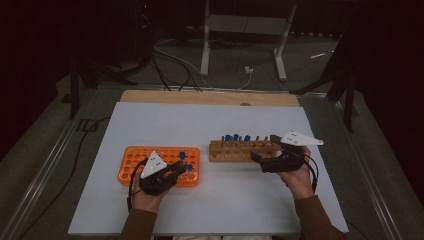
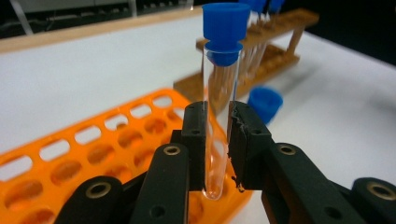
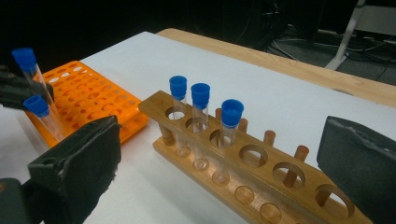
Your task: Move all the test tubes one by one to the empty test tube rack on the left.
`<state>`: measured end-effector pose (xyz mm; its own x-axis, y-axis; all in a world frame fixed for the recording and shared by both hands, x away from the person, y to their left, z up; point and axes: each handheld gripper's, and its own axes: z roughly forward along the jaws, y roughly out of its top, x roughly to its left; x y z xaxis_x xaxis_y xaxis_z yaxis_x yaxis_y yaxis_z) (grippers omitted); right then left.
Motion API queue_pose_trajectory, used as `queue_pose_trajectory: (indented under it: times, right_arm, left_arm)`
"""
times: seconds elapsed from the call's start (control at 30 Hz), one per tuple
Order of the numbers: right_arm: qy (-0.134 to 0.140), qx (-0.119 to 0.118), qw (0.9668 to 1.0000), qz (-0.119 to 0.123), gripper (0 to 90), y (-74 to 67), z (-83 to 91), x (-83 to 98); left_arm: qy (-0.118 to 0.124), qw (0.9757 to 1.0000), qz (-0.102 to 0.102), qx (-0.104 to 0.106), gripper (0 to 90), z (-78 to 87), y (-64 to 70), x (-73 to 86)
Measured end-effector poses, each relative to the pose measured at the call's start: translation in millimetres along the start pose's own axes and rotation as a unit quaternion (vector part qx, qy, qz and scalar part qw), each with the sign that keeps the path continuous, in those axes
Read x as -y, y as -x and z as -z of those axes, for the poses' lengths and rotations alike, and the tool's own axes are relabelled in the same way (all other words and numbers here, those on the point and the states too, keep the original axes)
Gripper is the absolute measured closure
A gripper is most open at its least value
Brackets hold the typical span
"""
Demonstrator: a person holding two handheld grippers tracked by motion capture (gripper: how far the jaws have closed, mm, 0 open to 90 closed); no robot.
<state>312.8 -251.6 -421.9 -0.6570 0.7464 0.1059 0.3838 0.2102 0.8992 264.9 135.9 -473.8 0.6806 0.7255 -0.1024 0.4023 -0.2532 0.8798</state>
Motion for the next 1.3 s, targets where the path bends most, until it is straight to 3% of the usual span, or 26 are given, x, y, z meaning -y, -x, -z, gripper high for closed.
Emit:
queue_pose_trajectory:
  times: [0.17, 0.43, 0.63, 0.77, 0.9, 1.0, 1.2, 1.3]
  right_arm:
    - [0.002, -0.001, 1.0000, -0.002, 0.1, 1.0, 1.3, 1.4]
    - [0.002, -0.003, 1.0000, -0.005, 0.1, 1.4, 0.6, 2.8]
    - [-0.001, -0.005, 1.0000, -0.004, 0.1, 0.0, -2.2, 4.1]
    - [-0.003, -0.006, 1.0000, -0.004, 0.1, -0.8, -3.4, 4.6]
    - [-0.002, -0.005, 1.0000, -0.003, 0.1, 0.1, -3.3, 4.4]
    - [-0.002, -0.003, 1.0000, -0.005, 0.2, 1.6, -4.3, 4.9]
    - [-0.007, 0.001, 1.0000, -0.004, 0.2, 2.5, -9.1, 5.5]
    - [-0.011, 0.006, 0.9999, 0.002, 0.2, 1.3, -13.0, 5.4]
  left_arm:
    - [-0.033, 0.9994, -0.011, -0.001, 78.2, -3.8, 2.1, 5.7]
    - [-0.057, 0.9981, -0.022, -0.007, 78.4, -6.1, 4.2, 6.8]
    - [-0.083, 0.9958, -0.037, -0.013, 78.2, -8.5, 6.7, 10.0]
    - [-0.079, 0.9962, -0.034, -0.015, 75.7, -7.4, 6.7, 9.4]
    - [-0.041, 0.9987, -0.029, -0.007, 72.5, 2.6, 4.3, 5.1]
    - [-0.026, 0.9991, -0.033, -0.002, 74.6, 7.7, 4.2, 2.6]
    - [-0.054, 0.9974, -0.049, 0.000, 78.1, 2.2, 7.1, 4.5]
    - [-0.053, 0.9975, -0.048, 0.001, 77.7, 1.4, 8.1, 5.0]
